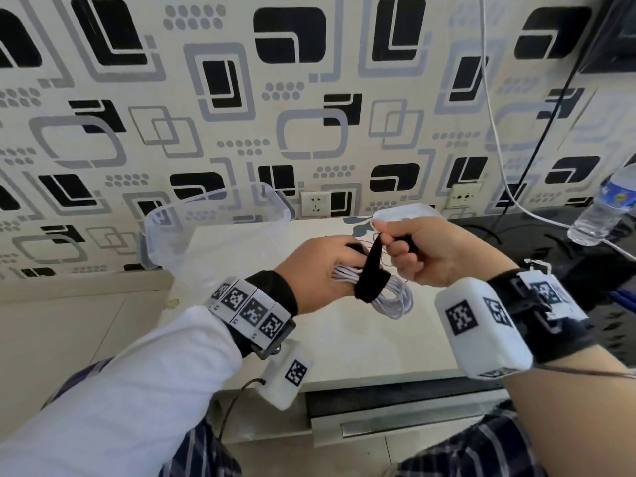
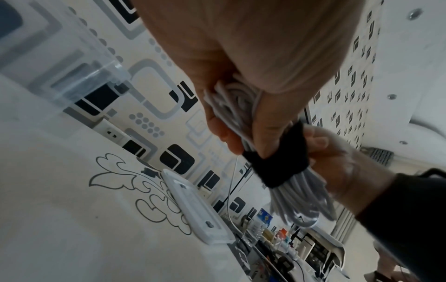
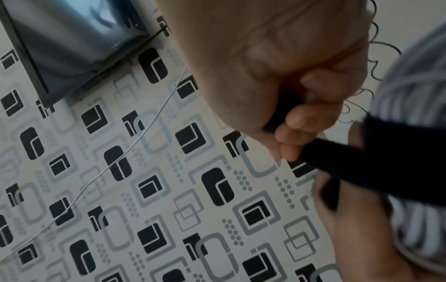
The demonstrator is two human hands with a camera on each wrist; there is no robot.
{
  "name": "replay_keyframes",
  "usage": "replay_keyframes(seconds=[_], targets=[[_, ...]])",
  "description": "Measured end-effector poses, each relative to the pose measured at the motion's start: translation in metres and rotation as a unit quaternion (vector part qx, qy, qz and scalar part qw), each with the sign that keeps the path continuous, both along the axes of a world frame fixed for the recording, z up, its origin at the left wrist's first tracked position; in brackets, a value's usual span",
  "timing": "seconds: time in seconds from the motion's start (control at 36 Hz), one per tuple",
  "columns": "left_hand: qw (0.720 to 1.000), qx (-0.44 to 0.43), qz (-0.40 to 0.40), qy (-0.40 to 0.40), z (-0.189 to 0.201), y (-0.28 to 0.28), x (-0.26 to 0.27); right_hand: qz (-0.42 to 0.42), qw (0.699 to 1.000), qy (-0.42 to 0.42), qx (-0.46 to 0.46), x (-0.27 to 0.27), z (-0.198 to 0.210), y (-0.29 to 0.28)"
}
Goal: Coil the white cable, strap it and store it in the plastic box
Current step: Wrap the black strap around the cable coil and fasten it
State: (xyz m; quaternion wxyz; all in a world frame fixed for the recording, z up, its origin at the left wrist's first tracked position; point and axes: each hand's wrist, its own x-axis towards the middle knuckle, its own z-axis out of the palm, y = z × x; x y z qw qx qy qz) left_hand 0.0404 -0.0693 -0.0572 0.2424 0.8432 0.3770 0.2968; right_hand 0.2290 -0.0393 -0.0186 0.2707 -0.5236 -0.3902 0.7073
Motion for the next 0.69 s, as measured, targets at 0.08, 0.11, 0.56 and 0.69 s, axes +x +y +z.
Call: replay_keyframes(seconds=[0.08, 0.11, 0.56, 0.69], targets=[[1.0, -0.014, -0.017, -0.017, 0.003, -0.006, 0.001, -0.021, 1.0, 0.013, -0.007, 0.001, -0.005, 0.006], [0.999, -0.017, -0.018, -0.026, 0.004, -0.008, 0.001, -0.035, 0.999, 0.021, -0.003, 0.001, -0.008, 0.007], [0.986, -0.053, 0.053, -0.15, 0.025, -0.012, -0.014, 0.024, 1.0, -0.009, 0.018, -0.013, -0.018, 0.01], [0.994, -0.036, 0.02, -0.104, 0.024, -0.011, -0.013, 0.016, 0.994, 0.091, -0.067, -0.012, -0.013, 0.018]])
